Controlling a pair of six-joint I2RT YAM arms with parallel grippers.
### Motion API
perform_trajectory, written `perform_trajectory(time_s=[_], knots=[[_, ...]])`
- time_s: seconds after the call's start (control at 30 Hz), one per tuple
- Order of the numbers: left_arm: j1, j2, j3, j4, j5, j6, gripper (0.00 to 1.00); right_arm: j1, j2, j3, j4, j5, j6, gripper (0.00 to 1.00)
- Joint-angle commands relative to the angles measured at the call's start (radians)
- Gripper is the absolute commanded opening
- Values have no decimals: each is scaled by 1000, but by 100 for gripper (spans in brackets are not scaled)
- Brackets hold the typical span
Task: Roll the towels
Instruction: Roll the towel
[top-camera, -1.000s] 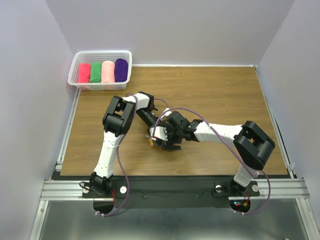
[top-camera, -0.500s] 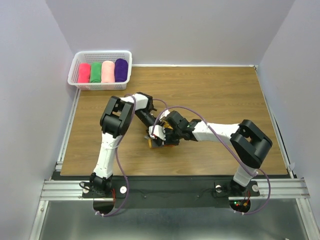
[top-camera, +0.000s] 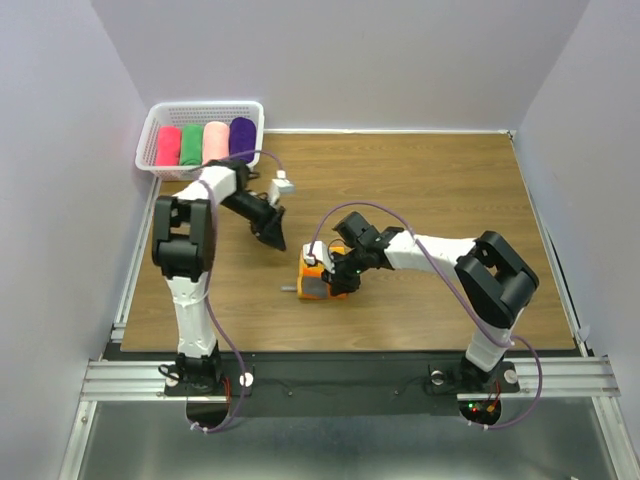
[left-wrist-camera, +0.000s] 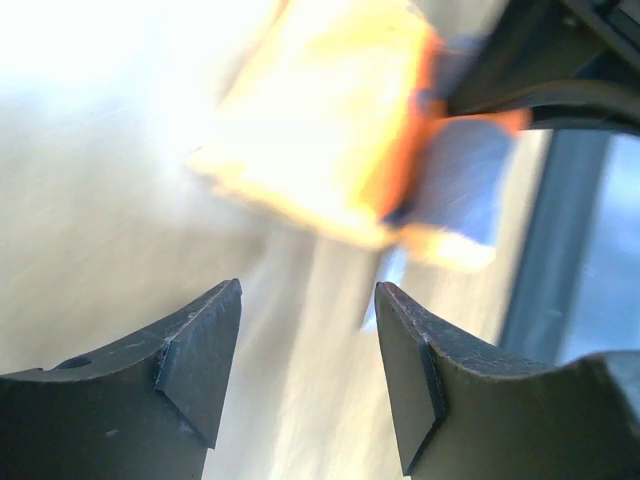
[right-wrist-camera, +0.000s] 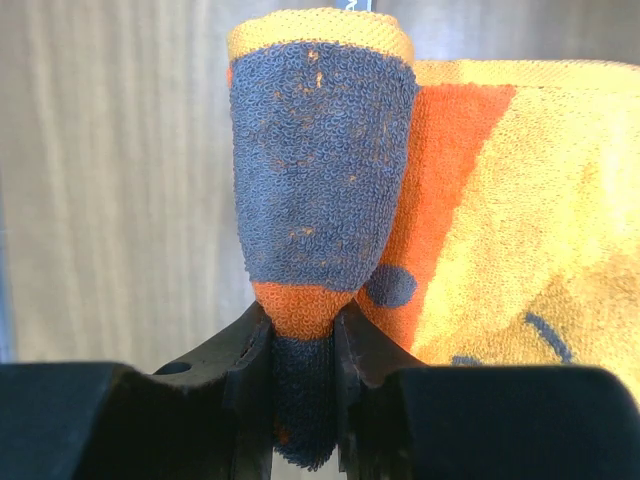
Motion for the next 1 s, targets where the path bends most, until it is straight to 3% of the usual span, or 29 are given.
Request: perform_trajectory(time_s=[0.0,0.13,0.27,0.37,0.47,0.5,0.53,0.67,0.8,0.87,0.97], knots=[[119,-115,38,22,39,43,67,-13,59,48,-165,-100,51,14],[196,-354,-153,209,18,-34,69,-78,137,127,-219,-236,123,15],[199,-630,-414,549,-89,-127,74,-131,206,195,-268,-349,165,16],[173,-833,-615,666,-152,-116,75,-171,304,264,-367,-434,182,18],[11,-1010,-817,773,-269,-39,80,-203,436,385,-539,-533,116,20],[-98,-1080,-907,846,-389,-4,82,-213,474,425,-582,-559,110,21],[-99,-1109,-946,847,-390,19,83,-217,492,437,-583,-559,110,22],[-374,-1174,-1054,967,-557,55,89,-233,528,459,-603,-602,154,23],[-543,-1073,-1037,1010,-641,53,91,-243,571,469,-632,-654,153,24],[-593,-1024,-1006,1027,-665,46,98,-243,585,476,-656,-654,133,24],[-653,-959,-974,1036,-674,79,99,-245,599,483,-695,-656,98,25]])
